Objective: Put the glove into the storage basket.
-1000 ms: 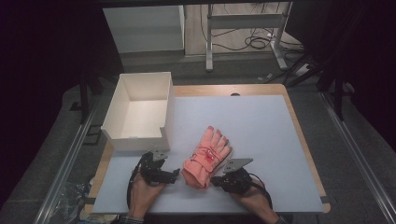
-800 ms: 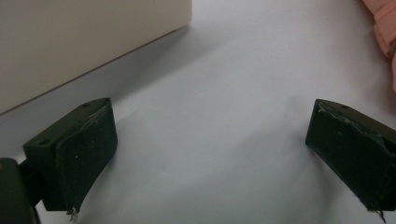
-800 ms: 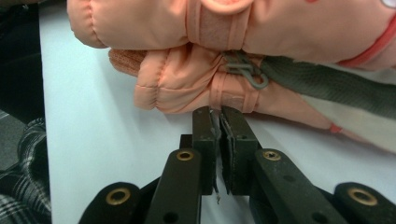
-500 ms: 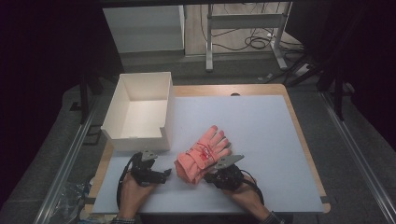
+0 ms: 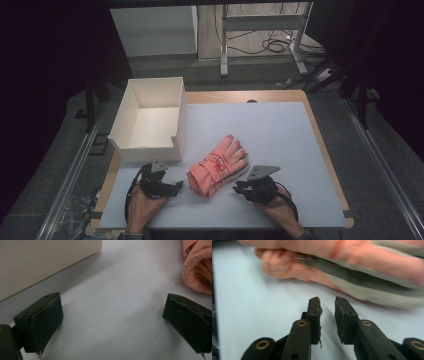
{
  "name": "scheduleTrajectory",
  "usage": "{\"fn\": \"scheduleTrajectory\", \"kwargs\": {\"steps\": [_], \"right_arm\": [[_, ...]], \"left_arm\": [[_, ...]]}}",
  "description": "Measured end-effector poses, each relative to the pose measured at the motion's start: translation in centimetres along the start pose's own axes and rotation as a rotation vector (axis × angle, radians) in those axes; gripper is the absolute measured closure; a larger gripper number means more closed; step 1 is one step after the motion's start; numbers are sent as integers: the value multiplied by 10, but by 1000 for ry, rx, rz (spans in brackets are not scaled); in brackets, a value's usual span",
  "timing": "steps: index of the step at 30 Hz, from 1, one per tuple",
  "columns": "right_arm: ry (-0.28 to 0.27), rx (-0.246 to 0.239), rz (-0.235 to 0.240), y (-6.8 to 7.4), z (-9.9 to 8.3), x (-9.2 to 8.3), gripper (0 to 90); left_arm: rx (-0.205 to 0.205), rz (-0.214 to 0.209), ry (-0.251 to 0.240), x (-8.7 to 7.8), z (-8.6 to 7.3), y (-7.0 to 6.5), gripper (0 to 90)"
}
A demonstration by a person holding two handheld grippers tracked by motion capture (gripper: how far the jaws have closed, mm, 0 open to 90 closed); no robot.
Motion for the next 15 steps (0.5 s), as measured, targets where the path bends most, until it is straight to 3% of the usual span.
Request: {"fn": "scheduleTrajectory", "kwargs": {"steps": [5,13,15], "right_arm": [[-8,5,-80,-21,-6,-20,668],[-4,32,-197,-50,-17,-43,569],[-4,34,-209,-52,-18,-45,557]], "left_arm": [[-22,-50,2,-6,2,-2,34],[-18,-93,-6,-20,6,-12,14],[-11,-98,-1,-23,7,-14,12]]}}
Point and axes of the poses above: each handheld gripper's, and its own axes: x roughly forward along the jaws, z roughly out of its top, y roughly to its left, the point moved 2 cm from there along x, roughly forward along the jaws, and after that the axes turned 13 degrees about -y, right-handed, at the moved point
